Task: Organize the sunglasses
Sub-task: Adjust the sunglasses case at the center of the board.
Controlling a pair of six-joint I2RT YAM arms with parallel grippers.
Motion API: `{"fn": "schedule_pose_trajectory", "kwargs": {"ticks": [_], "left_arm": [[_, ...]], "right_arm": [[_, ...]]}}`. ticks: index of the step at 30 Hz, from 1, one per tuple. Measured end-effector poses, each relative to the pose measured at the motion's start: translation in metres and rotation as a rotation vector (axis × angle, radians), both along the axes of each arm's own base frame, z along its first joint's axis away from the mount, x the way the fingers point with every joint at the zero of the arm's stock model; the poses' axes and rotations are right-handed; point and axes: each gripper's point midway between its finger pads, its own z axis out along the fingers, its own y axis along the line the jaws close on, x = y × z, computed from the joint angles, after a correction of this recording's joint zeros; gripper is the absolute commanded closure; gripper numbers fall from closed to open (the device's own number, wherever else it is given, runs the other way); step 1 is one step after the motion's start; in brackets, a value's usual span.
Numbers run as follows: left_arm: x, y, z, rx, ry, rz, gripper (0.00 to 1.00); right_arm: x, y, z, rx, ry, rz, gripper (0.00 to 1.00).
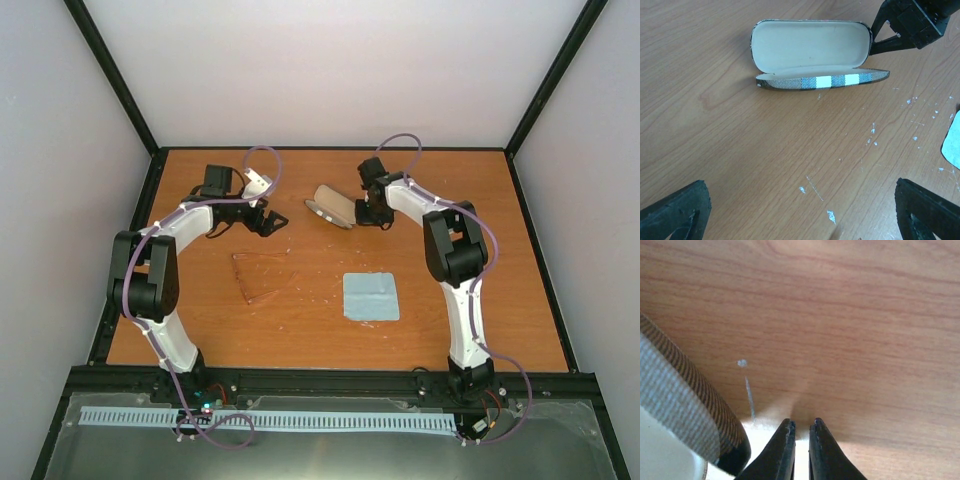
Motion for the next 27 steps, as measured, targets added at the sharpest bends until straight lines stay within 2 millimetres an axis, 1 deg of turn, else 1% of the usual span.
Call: {"fn": "schedule_pose_trajectory", "kwargs": {"ticks": [3,7,10,14,16,17,18,20,21,22,24,27], "left_arm": [[0.001,0.000,0.001,-0.004,-0.006,0.002,0.01],[0.001,-0.001,0.002,-0.009,-0.002,0.004,0.01],[0.001,-0.001,0.002,-0.012,0.001,0.005,0.01],[0.001,-0.001,0.002,-0.015,0.004,0.007,0.01],[0.001,-0.001,0.002,-0.017,0.006,0.007,0.01],[0.001,-0.002,0.002,-0.020,0.008,0.007,0.01],[0.000,-0.002,0.003,-0.023,0.009,0.006,0.01],[0.000,-0.002,0.003,-0.026,0.010,0.004,0.01],[0.000,-0.003,0.003,-0.027,0.010,0.003,0.01],[0.000,-0.003,0.003,-0.029,0.010,0.002,0.01],[0.000,-0.003,0.003,-0.030,0.010,0.002,0.01],[0.000,-0.003,0.003,-0.030,0.011,0.002,0.01]], "right_arm": [[0.005,0.000,0.000,0.000,-0.003,0.005,0.87],[0.013,0.005,0.001,0.010,-0.013,0.012,0.87],[0.014,0.006,0.002,0.011,-0.005,0.013,0.87],[0.005,0.001,0.001,-0.003,0.021,0.012,0.86],[-0.006,-0.003,0.003,-0.009,0.037,0.010,0.84],[-0.012,-0.005,0.006,-0.007,0.045,0.009,0.81],[-0.019,-0.005,0.010,0.004,0.051,0.008,0.76],[-0.026,-0.005,0.022,0.029,0.048,0.000,0.58],[-0.028,-0.003,0.030,0.048,0.042,0.003,0.54],[-0.027,-0.001,0.036,0.066,0.034,-0.008,0.52],[-0.024,0.005,0.048,0.103,0.008,-0.010,0.55],[-0.022,0.010,0.053,0.138,0.000,-0.014,0.64]]}}
